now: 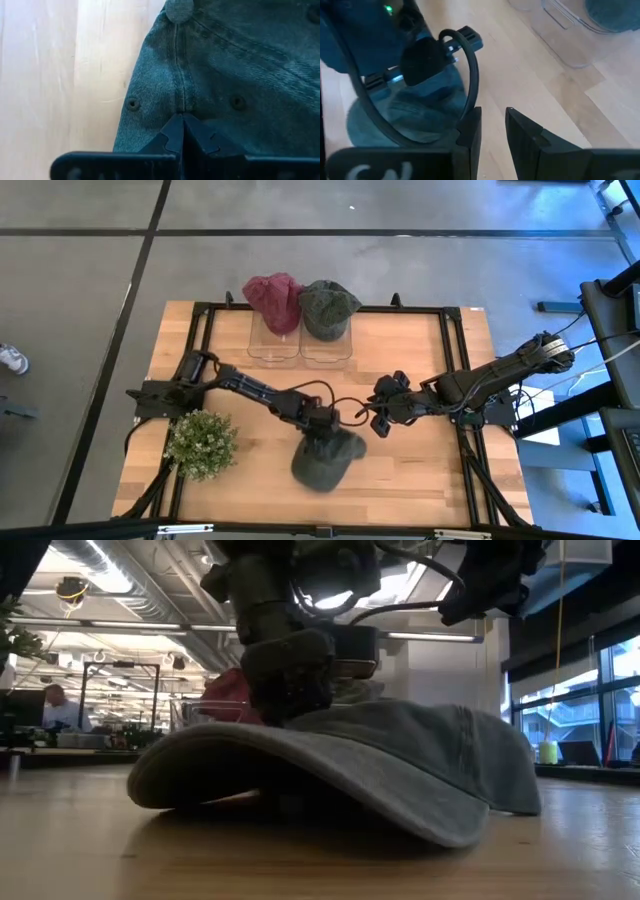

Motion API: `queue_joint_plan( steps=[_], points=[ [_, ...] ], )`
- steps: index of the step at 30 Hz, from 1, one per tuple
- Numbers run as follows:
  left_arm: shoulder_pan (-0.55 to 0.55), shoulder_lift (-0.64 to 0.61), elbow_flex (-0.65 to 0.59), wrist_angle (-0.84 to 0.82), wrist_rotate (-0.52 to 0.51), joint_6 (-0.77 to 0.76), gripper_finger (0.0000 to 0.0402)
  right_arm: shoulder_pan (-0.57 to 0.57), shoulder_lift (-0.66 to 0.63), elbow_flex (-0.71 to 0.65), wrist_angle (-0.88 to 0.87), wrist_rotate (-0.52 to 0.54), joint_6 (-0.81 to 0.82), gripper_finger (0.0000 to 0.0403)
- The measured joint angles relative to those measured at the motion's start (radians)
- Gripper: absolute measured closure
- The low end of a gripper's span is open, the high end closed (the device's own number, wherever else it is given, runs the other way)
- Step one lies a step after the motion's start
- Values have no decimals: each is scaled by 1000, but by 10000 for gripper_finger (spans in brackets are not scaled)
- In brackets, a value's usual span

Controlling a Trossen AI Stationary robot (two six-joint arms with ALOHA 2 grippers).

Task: Pick & Place hat
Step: Put the black cap into the right transparent bin

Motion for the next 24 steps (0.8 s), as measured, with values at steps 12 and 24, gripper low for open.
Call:
queue_joint_plan(
  steps=[12,24],
  points=[
    [52,-127,-6,-31,-61,81,389,1,0,0,-26,66,140,313],
    [92,-259,-5,-93,-179,164,374,0,0,0,14,94,138,313]
  ],
)
